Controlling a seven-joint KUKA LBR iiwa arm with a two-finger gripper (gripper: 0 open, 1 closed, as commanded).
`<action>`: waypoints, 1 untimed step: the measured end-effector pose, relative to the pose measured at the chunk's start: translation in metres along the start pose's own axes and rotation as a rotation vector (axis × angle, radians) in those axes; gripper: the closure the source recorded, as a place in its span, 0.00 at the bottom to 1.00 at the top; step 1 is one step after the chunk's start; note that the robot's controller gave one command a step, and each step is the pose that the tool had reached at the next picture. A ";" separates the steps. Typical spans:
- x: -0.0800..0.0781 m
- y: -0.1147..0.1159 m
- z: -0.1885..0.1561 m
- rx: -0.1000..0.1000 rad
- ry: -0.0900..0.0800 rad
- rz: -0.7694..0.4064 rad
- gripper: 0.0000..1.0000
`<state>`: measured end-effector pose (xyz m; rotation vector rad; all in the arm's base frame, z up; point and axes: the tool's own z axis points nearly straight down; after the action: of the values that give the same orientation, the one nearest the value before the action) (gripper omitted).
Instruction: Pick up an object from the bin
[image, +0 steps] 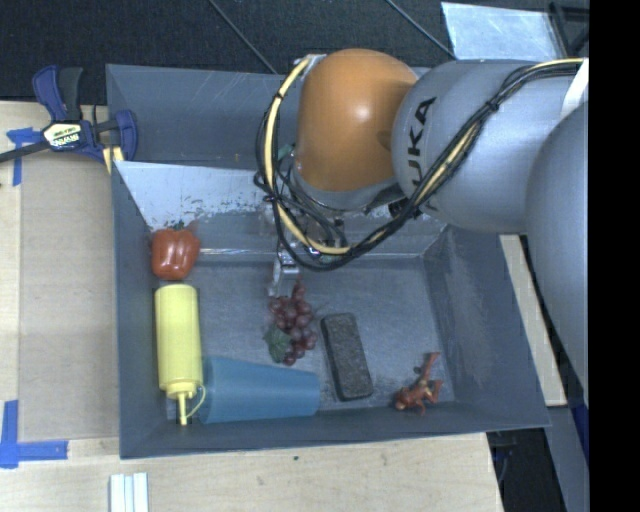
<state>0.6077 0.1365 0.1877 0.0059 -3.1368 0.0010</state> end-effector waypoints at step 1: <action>-0.002 0.000 -0.005 -0.002 -0.008 0.004 0.00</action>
Offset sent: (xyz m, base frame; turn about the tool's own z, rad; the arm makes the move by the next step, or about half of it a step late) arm 0.0044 -0.0467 -0.1177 -0.5136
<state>0.6096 0.1362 0.1925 -0.0005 -3.1450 -0.0018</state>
